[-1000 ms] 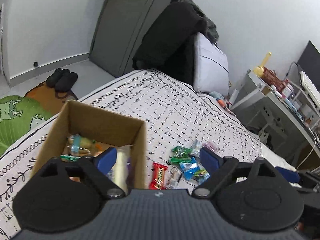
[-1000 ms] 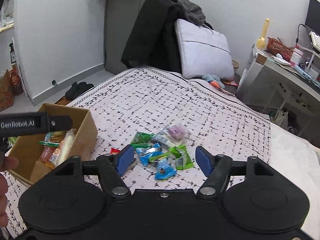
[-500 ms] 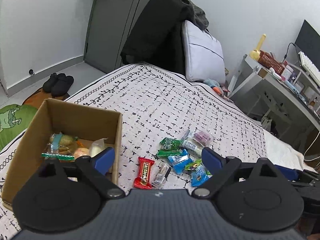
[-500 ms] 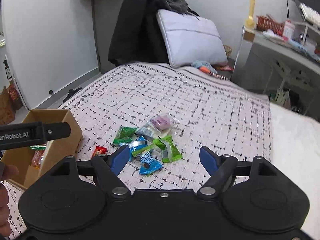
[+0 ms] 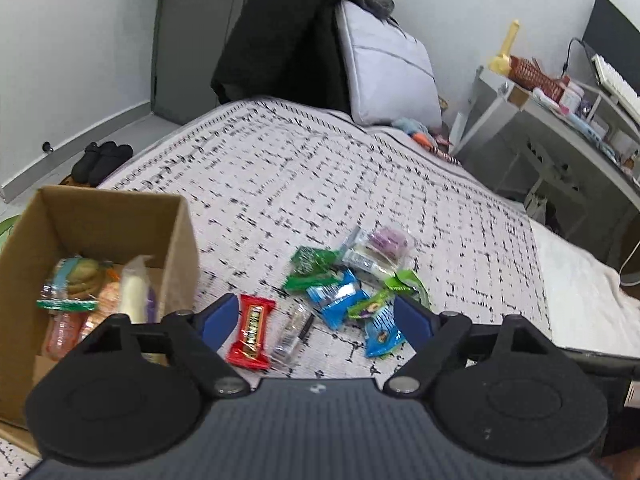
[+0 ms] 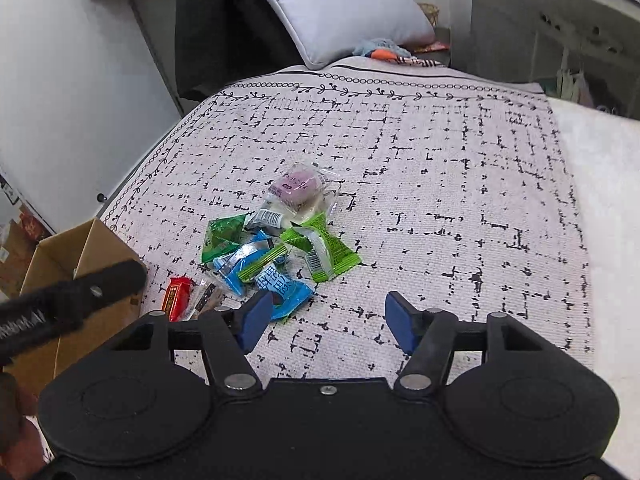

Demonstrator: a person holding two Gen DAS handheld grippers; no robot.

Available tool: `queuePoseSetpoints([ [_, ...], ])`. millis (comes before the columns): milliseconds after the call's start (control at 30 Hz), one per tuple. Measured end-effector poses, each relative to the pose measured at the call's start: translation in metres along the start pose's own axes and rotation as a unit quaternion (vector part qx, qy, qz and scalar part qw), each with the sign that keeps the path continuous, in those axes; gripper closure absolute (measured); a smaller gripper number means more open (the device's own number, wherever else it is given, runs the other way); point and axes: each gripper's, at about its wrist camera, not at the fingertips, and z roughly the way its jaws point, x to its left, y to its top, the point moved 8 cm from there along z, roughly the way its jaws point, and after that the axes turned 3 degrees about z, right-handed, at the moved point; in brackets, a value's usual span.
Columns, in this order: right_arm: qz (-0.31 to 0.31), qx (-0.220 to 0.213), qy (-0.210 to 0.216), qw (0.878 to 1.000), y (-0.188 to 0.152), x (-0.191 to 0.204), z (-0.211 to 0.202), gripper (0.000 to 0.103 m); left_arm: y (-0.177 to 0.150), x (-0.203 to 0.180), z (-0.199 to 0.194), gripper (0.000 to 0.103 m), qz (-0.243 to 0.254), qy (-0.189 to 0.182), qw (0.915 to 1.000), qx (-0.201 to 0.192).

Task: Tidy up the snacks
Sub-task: 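Move both tools back over the remaining snack pile, then grasp the clear wrapped stick with left gripper while right grasps green-silver packet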

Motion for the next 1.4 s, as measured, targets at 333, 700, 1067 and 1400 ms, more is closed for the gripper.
queuePoseSetpoints([
  [333, 0.007, 0.011, 0.021, 1.000, 0.004, -0.012, 0.034, 0.046, -0.009, -0.004, 0.041, 0.041, 0.003, 0.009, 0.9993, 0.035],
  [700, -0.016, -0.001, 0.028, 0.999, 0.009, -0.015, 0.070, 0.046, -0.031, 0.009, 0.083, 0.052, -0.005, 0.028, 0.9956, 0.090],
  [1067, -0.060, -0.028, 0.015, 0.998, 0.016, -0.009, 0.090, 0.045, -0.035, 0.007, 0.097, 0.068, 0.001, 0.039, 0.9944, 0.098],
  [1400, -0.065, -0.020, 0.000, 0.998, 0.012, -0.013, 0.081, 0.061, -0.033, 0.001, 0.074, 0.085, -0.020, 0.011, 0.9958, 0.089],
])
